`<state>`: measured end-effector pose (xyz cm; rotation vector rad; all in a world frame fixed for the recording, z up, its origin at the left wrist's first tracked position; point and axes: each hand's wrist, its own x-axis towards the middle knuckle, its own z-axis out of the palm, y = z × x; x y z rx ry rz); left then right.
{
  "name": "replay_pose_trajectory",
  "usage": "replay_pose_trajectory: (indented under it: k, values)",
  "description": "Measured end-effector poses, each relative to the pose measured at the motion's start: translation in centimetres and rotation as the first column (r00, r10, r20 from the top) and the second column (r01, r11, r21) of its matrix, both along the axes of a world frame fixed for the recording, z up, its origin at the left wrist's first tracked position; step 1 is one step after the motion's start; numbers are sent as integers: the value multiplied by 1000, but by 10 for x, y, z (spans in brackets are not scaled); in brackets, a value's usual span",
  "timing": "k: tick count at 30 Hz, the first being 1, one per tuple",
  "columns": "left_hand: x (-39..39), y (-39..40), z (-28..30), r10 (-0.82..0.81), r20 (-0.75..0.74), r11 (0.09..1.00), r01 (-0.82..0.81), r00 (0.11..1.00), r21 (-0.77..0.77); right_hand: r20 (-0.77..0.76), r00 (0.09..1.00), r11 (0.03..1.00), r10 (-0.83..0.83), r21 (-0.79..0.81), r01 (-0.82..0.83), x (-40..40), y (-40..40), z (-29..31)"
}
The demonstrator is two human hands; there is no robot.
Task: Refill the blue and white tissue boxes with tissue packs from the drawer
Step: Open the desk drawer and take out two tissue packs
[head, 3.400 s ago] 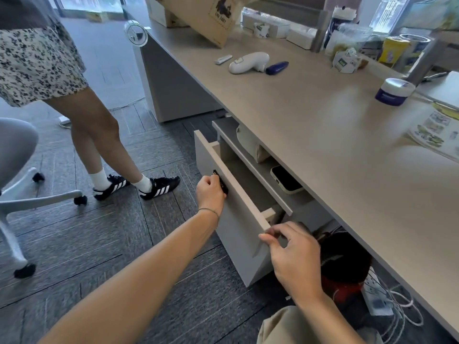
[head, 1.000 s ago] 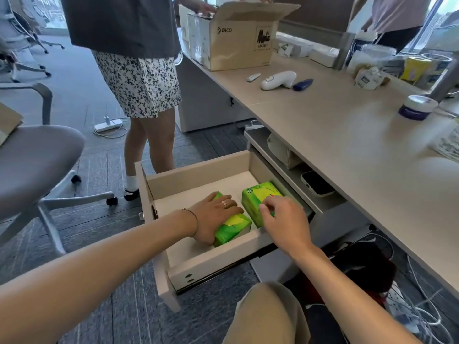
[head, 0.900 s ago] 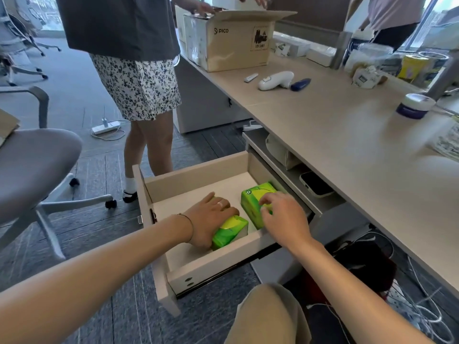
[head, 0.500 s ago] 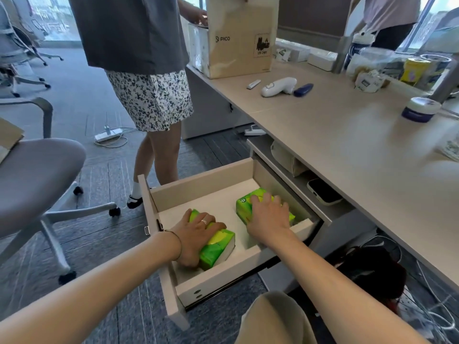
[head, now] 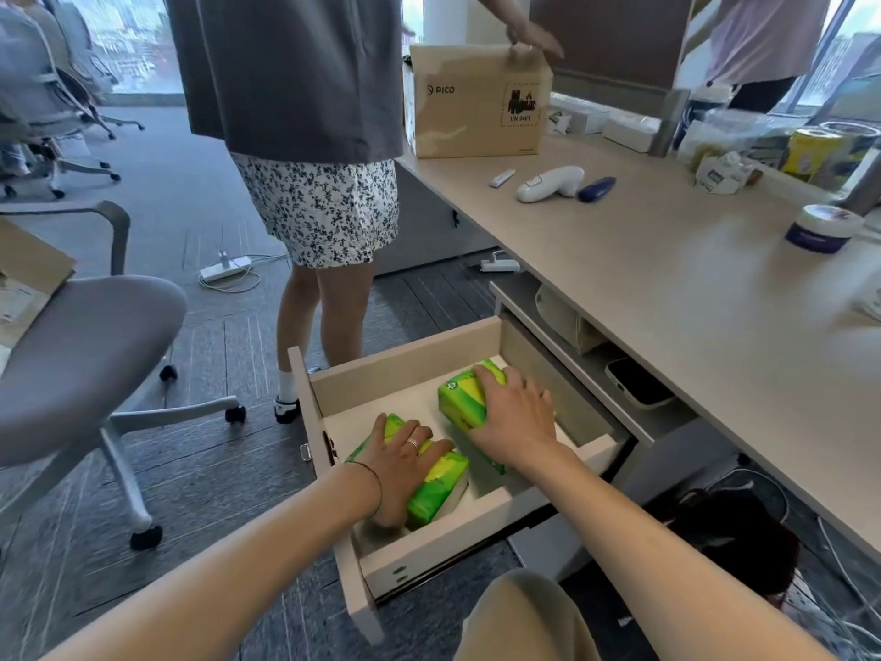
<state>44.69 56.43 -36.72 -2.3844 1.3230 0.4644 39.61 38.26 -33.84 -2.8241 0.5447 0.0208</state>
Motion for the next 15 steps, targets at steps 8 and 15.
replay_pose_trajectory:
  k: [8,15]
  values:
    - [-4,-2,6,49,12,992,-47,999,-113,224,974,999,37,-28,-31,-31,8,65]
    - [0,-7,26,176,22,884,-148,984,-443,360,931,997,64,-62,-45,-68,-3,123]
